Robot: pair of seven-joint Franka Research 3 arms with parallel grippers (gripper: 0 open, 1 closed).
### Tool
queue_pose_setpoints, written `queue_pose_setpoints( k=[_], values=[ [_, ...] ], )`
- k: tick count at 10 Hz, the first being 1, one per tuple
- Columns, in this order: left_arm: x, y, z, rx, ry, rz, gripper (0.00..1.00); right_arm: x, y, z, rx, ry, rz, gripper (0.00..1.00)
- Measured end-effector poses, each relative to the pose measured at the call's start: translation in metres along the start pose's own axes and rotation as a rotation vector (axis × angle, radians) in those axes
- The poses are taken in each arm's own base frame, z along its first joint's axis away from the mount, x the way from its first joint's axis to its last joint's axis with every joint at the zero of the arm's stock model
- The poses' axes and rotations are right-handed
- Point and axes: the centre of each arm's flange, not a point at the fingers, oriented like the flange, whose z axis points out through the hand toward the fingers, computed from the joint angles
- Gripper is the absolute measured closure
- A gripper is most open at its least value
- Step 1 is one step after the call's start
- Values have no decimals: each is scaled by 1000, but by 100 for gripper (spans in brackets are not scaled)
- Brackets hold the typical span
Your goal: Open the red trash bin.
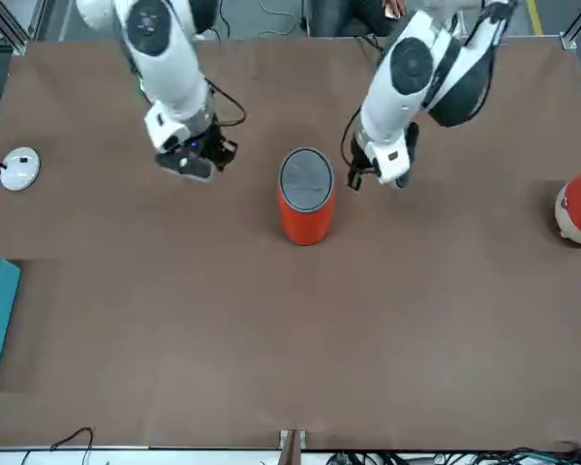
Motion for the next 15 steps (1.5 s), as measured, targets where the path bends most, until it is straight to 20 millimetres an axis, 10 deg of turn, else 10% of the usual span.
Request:
queue_pose_setpoints(
  k=[4, 15],
  values=[
    [-6, -12, 34, -5, -1, -83, 99, -49, -46, 76, 85, 49, 31, 99],
    [-17, -15, 64, -27, -7, -152, 99, -109, -97, 106, 157, 75, 82, 99]
  ],
)
